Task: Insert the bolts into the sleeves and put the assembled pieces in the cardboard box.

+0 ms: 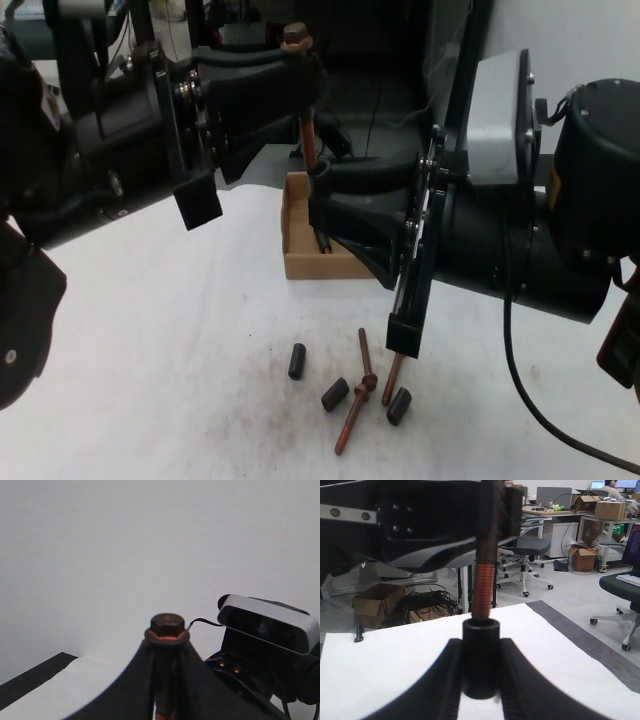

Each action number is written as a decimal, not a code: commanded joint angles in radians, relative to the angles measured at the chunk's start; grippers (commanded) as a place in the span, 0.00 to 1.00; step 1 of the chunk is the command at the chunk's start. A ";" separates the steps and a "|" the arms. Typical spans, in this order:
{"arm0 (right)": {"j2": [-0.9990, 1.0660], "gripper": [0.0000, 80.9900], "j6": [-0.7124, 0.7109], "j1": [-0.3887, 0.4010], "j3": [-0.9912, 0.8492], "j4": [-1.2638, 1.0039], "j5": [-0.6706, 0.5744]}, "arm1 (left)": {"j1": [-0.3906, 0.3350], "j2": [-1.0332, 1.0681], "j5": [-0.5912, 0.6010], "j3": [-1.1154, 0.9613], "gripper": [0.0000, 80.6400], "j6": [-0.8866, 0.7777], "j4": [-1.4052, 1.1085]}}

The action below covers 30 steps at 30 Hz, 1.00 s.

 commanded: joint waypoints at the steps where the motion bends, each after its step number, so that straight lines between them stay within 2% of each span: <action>1: -0.001 0.01 0.007 0.000 -0.016 -0.020 0.000 | -0.001 -0.004 -0.004 -0.013 0.00 0.007 0.019; 9: -0.001 0.01 0.010 0.000 -0.016 -0.018 0.000 | -0.048 -0.004 -0.048 -0.013 0.00 0.016 0.019; 18: -0.001 0.01 0.010 0.000 -0.016 -0.018 0.000 | -0.046 -0.004 -0.052 -0.013 0.00 0.048 0.024; 23: -0.001 0.01 0.010 0.000 -0.016 -0.019 0.002 | -0.030 -0.004 -0.052 -0.013 0.00 0.237 0.148; 30: -0.001 0.01 0.010 0.000 -0.016 -0.019 0.002 | -0.020 -0.006 -0.044 -0.013 0.00 0.248 0.170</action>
